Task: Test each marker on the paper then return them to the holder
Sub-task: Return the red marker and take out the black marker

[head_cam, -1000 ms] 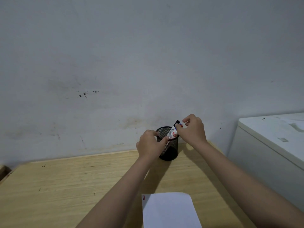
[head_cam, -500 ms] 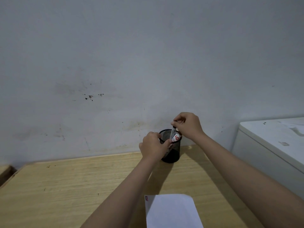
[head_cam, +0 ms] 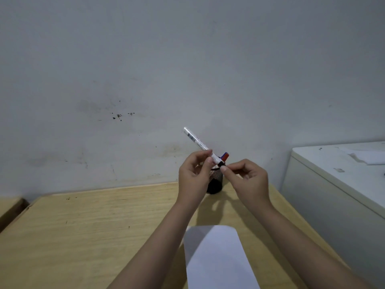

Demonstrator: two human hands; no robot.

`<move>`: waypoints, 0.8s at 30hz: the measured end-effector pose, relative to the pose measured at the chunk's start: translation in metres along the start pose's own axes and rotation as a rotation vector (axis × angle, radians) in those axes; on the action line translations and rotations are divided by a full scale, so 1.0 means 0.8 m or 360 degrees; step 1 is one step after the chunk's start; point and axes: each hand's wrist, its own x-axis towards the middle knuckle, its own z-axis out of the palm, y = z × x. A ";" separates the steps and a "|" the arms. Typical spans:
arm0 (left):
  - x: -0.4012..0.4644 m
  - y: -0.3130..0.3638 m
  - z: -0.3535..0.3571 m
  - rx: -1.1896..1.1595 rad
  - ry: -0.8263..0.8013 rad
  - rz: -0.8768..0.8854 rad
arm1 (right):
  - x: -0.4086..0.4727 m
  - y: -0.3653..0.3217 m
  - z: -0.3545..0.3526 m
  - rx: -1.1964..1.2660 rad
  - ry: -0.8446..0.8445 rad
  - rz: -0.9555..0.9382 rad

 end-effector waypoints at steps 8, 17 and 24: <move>-0.018 0.020 -0.035 0.0244 0.0061 0.0022 | -0.024 -0.018 0.006 -0.0054 -0.0132 0.0062; -0.044 0.035 -0.068 0.0579 -0.0151 -0.0014 | -0.038 -0.027 0.041 0.0012 -0.0147 0.0255; -0.061 0.033 -0.086 0.0637 -0.0017 -0.0140 | -0.044 -0.025 0.043 0.0133 -0.0111 0.0369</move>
